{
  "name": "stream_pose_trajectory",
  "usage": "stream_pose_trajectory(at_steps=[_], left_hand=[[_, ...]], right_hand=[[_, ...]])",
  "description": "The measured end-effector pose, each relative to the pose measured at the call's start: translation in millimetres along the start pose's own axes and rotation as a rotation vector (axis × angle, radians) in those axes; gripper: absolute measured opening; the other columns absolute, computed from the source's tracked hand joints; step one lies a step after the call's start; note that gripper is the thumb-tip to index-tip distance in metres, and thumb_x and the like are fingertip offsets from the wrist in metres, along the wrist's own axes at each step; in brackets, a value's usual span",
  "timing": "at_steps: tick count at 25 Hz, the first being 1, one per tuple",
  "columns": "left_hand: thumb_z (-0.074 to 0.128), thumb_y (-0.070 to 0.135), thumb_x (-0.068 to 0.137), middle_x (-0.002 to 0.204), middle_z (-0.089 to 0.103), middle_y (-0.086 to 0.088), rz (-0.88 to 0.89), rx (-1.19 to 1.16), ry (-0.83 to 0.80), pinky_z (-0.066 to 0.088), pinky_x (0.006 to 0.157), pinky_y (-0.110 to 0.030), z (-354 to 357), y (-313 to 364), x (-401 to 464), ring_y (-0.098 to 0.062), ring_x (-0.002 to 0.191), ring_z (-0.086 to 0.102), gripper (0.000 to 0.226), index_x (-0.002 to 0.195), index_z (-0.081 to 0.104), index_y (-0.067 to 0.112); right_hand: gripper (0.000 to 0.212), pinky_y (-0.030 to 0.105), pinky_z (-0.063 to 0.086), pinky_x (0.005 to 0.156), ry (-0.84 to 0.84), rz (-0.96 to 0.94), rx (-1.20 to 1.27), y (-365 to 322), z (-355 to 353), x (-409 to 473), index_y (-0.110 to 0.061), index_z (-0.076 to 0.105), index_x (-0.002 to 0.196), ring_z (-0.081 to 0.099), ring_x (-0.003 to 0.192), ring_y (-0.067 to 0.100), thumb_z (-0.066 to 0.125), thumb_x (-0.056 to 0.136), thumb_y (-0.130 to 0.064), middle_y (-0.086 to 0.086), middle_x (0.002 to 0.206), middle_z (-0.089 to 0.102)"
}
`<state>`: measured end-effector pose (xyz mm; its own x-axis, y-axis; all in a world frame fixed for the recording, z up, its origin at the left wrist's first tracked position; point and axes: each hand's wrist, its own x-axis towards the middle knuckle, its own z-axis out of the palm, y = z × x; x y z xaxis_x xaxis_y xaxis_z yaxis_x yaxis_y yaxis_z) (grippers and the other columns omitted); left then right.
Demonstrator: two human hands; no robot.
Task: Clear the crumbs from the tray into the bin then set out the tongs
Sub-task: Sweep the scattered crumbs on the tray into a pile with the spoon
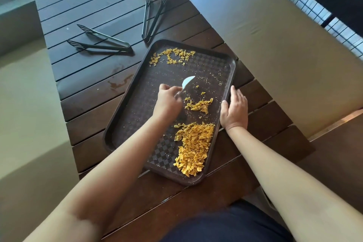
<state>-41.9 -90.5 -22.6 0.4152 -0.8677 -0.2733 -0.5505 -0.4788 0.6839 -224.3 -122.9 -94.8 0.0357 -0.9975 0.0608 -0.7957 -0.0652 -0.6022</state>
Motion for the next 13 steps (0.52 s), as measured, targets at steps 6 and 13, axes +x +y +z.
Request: stream_pose_trajectory(at_steps=[6, 13], left_hand=[[0.050, 0.014, 0.093, 0.111, 0.044, -0.003, 0.080, 0.127, -0.153, 0.044, 0.084, -0.026, 8.0, -0.3, -5.7, -0.015, 0.097, 0.050, 0.029, 0.115, 0.066, 0.021], [0.050, 0.016, 0.094, 0.109, 0.042, 0.001, 0.008, 0.023, 0.014, 0.041, 0.069, -0.013, -6.9, -18.1, -31.7, -0.006, 0.085, 0.045, 0.030, 0.121, 0.062, 0.016]], right_hand=[[0.064, 0.039, 0.017, 0.114, -0.001, -0.009, -0.003, 1.0, 0.3, 0.3, 0.001, 0.036, 0.139, 0.033, 0.135, 0.031, 0.035, 0.082, -0.027, 0.020, 0.142, 0.041], [0.064, 0.038, 0.016, 0.114, -0.002, -0.008, -0.014, 1.1, 0.5, -0.1, 0.000, 0.035, 0.140, 0.032, 0.136, 0.030, 0.033, 0.083, -0.028, 0.019, 0.143, 0.040]])
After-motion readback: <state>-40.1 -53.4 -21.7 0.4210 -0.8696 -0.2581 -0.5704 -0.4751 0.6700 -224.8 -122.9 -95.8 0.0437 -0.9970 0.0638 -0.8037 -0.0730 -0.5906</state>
